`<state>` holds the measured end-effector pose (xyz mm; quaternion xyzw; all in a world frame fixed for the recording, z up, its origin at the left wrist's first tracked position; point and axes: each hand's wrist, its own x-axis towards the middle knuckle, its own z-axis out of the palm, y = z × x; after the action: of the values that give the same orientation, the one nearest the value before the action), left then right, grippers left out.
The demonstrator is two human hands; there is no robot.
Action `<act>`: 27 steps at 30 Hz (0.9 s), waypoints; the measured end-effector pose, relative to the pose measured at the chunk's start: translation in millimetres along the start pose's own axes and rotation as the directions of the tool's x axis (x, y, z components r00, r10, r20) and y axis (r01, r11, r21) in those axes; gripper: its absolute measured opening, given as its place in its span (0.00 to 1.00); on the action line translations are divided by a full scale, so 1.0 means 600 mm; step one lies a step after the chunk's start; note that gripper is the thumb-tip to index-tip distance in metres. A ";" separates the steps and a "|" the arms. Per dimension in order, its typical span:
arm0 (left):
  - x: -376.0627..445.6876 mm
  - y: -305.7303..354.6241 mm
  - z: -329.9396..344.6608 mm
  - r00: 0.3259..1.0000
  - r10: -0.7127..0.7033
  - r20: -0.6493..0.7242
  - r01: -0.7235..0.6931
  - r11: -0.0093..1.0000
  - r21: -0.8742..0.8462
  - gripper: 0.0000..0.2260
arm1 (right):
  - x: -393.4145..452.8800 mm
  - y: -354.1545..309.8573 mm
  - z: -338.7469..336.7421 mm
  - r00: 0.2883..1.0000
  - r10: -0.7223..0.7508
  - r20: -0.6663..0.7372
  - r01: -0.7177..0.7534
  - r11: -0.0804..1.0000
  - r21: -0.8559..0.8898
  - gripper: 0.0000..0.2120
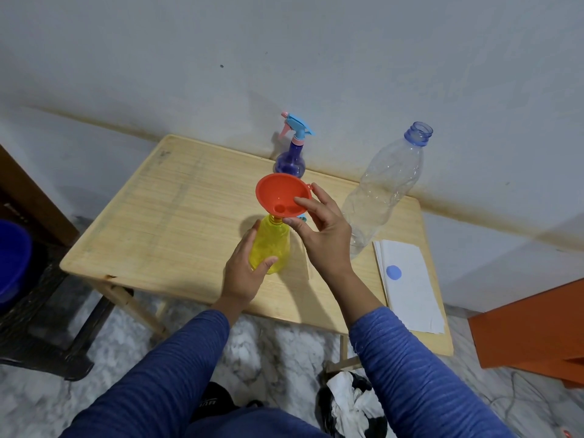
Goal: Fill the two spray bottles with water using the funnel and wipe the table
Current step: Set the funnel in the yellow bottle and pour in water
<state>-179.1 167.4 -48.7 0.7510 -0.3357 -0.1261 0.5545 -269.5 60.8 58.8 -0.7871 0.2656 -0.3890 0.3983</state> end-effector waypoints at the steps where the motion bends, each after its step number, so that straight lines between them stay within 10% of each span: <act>1: 0.000 0.000 0.000 1.000 0.004 -0.001 -0.004 1.000 0.001 0.33 | 0.000 -0.001 0.000 1.000 0.001 0.000 -0.001 1.000 0.001 0.19; 27: 0.001 -0.004 -0.002 0.999 0.037 -0.005 -0.037 0.999 -0.012 0.34 | 0.046 -0.004 -0.006 0.994 0.100 0.038 -0.106 0.976 0.190 0.13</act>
<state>-177.1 168.3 -50.5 0.7416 -0.3474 -0.1162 0.5619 -256.9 40.3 73.4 -0.7358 0.2618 -0.3804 0.4954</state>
